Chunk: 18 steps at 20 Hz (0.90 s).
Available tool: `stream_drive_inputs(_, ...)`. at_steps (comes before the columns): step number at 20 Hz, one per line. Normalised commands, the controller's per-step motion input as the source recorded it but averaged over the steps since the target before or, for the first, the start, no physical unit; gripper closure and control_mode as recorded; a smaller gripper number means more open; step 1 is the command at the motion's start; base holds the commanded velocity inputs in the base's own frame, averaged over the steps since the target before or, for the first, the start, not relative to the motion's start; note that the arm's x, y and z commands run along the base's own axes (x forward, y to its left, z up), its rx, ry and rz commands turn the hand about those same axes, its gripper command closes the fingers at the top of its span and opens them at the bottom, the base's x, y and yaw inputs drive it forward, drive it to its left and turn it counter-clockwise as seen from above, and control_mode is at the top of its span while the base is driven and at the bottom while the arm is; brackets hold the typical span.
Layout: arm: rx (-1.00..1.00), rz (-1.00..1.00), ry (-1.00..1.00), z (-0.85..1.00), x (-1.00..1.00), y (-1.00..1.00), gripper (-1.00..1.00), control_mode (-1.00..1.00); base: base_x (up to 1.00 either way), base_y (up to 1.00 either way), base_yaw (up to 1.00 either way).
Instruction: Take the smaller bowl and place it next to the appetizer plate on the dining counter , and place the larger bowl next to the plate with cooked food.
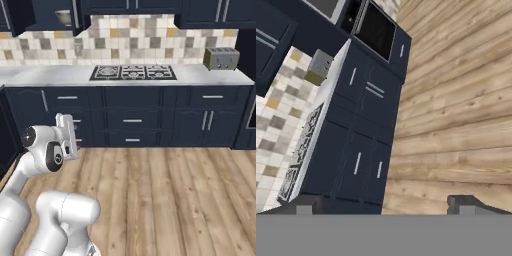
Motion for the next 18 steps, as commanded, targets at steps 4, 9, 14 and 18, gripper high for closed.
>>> stream_drive_inputs(4,0.0,0.0,0.0,0.0,0.0,0.0,-1.0,1.0,1.0,1.0,0.0)
stream_drive_inputs(9,0.0,0.0,0.0,0.0,0.0,0.0,-1.0,1.0,1.0,0.92,0.0)
stream_drive_inputs(14,0.0,0.0,0.0,0.0,0.0,0.0,-1.0,1.0,1.0,0.66,-0.02)
stream_drive_inputs(18,0.0,0.0,0.0,0.0,0.0,0.0,-1.0,1.0,1.0,0.57,-0.08)
